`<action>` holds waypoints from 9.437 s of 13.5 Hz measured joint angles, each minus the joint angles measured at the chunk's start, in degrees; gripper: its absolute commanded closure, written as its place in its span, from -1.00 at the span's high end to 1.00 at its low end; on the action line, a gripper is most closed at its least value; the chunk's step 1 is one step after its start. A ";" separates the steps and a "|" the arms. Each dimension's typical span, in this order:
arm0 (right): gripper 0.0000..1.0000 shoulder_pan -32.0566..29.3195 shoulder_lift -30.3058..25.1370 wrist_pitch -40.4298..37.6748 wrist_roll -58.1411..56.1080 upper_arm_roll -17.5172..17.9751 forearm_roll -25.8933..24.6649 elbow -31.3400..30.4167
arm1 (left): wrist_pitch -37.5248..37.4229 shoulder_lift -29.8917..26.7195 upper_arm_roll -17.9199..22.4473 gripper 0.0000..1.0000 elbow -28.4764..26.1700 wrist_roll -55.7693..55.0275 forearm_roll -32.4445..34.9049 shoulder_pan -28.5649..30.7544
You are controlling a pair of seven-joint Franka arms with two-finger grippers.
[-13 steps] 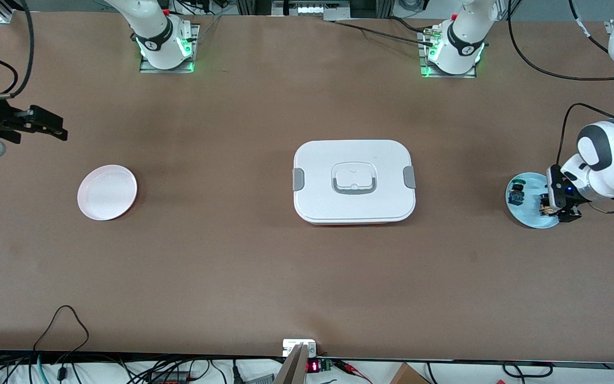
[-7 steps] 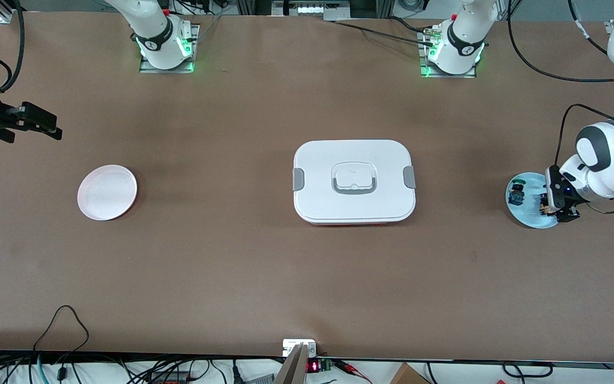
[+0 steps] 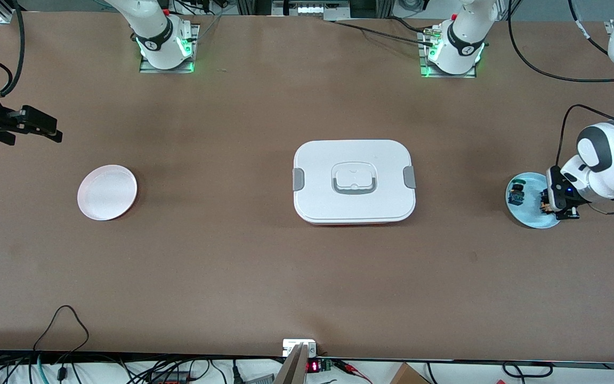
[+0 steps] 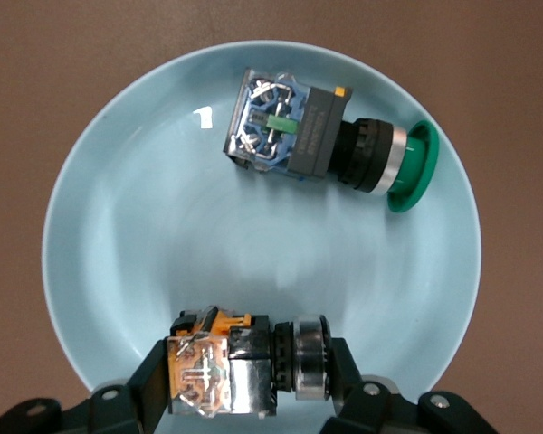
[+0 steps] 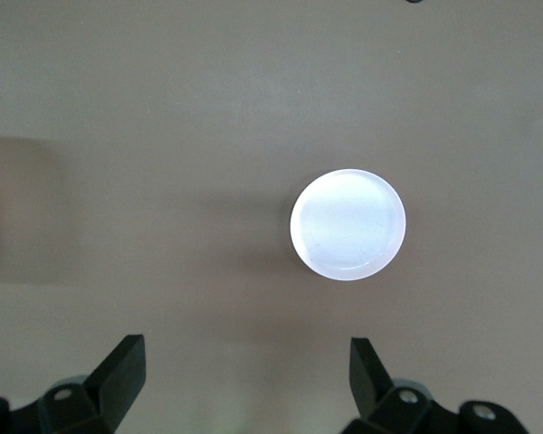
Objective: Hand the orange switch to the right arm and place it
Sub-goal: 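Lift the orange switch with the left gripper toward the table middle, then reach the right gripper toward the orange switch held by the left gripper, then close the right gripper on the orange switch and open the left gripper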
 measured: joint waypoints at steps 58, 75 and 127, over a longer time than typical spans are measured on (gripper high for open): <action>1.00 15.97 10.14 15.47 0.08 1.28 76.73 -5.01 | -42.71 -25.29 -35.63 -1.00 3.49 -12.08 -95.27 -0.01; 1.00 36.61 13.59 40.22 3.46 1.31 97.84 -6.16 | -43.83 -25.32 -35.50 -1.00 2.85 -10.52 -95.27 0.60; -1.00 40.45 15.83 47.48 -9.36 0.95 104.23 -1.69 | -52.81 -23.59 -34.58 1.00 1.96 -10.11 -95.52 6.90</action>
